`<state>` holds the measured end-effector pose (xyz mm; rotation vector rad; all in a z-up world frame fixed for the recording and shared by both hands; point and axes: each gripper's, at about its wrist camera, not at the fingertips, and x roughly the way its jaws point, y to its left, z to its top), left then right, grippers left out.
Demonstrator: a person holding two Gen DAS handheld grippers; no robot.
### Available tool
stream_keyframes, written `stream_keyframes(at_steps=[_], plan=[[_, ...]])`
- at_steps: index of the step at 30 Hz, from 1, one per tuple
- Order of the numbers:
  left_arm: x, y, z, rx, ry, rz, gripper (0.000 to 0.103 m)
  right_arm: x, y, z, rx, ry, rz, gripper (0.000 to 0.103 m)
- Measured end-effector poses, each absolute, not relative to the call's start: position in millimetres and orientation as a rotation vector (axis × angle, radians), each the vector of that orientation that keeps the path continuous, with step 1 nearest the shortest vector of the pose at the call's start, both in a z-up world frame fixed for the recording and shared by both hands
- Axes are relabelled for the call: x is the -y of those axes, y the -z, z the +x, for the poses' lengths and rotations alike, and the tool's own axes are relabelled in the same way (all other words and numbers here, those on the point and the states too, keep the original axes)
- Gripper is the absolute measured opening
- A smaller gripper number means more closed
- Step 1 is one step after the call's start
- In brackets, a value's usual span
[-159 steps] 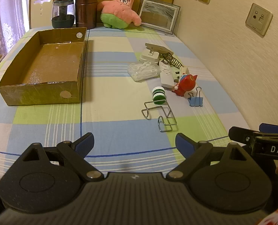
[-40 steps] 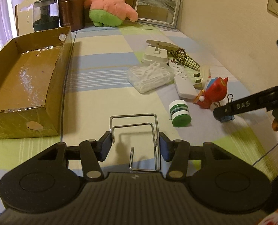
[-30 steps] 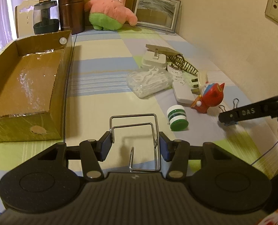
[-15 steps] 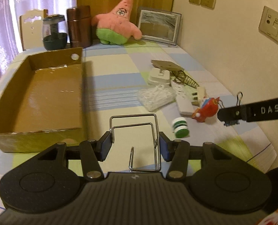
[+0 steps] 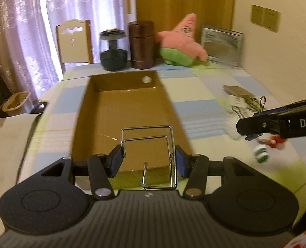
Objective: Organize rigid objects
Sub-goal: 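Carry the wire rack and binder clip into the cardboard box and open both tools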
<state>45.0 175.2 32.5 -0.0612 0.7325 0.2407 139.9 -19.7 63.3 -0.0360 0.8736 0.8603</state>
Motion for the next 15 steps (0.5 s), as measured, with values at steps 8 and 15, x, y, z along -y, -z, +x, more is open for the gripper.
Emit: stream_keyframes(at_steps=[8, 15], plan=[[-241.4, -20.0, 59.6, -0.783, -0.262, -0.095, 0.048, -46.4, -40.1, 158.3, -0.909, -0.914, -0.051, 0.037], [-260.6, -4.5, 74.5, -0.817, -0.237, -0.080, 0.048, -74.3, -13.0, 166.3, -0.936, -0.908, -0.108, 0.037]])
